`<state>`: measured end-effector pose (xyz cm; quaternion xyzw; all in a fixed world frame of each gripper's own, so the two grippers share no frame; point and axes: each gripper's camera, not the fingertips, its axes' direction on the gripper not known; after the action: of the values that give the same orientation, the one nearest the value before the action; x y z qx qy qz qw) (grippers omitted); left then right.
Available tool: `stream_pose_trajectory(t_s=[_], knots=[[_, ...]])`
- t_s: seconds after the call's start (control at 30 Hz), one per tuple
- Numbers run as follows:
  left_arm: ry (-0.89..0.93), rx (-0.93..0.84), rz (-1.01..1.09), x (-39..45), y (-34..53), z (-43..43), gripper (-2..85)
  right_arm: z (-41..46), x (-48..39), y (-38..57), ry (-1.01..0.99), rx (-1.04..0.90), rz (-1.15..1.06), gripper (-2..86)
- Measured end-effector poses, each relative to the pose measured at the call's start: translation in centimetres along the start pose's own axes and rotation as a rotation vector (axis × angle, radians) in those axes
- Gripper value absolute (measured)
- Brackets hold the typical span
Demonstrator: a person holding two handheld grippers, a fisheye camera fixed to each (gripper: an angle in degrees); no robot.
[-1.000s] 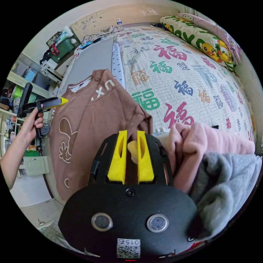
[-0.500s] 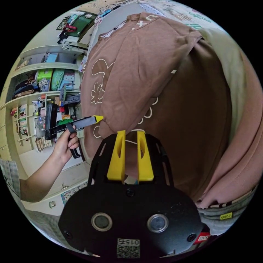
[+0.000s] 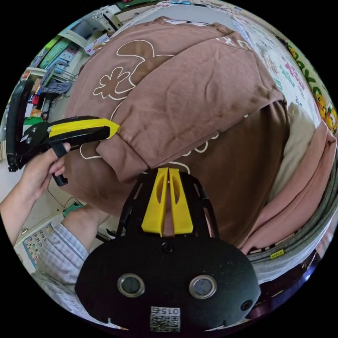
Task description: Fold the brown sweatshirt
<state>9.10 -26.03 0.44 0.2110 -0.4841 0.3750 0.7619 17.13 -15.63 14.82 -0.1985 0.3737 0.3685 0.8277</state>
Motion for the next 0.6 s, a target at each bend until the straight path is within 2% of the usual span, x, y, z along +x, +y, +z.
stream_pose_trajectory(t_s=[0.07,0.13,0.17,0.2,0.3,0.43,0.53,0.6], knots=[[0.041,0.009,-0.034,-1.3,0.0,-0.4,-0.4,-1.0,0.3,-1.1,0.047,-0.047,-0.071,-1.0],[0.145,-0.045,-0.076,-3.6,-0.6,-0.8,-0.3,-1.6,1.5,-3.2,0.069,-0.197,-0.086,-1.0],[0.24,-0.067,-0.124,-5.7,-0.8,-1.3,-0.3,-1.9,2.9,-4.5,0.101,-0.311,-0.055,-1.0],[0.336,-0.032,-0.171,-8.0,-0.5,-2.2,-0.2,-3.3,4.3,-5.1,0.124,-0.341,-0.043,-1.0],[0.464,0.171,-0.345,-15.3,2.1,-6.4,0.1,-8.6,8.1,-6.3,0.152,-0.327,-0.031,-1.0],[0.478,0.415,-0.614,-26.4,7.6,-11.7,1.5,-15.1,11.3,-10.4,0.184,-0.252,-0.013,-0.7],[0.392,0.562,-0.878,-36.0,12.5,-14.2,4.8,-19.3,7.9,-17.6,0.204,-0.08,-0.193,0.2],[0.377,0.656,-1.06,-43.0,15.5,-14.3,6.1,-20.1,1.8,-24.5,0.182,0.044,-0.402,2.9]])
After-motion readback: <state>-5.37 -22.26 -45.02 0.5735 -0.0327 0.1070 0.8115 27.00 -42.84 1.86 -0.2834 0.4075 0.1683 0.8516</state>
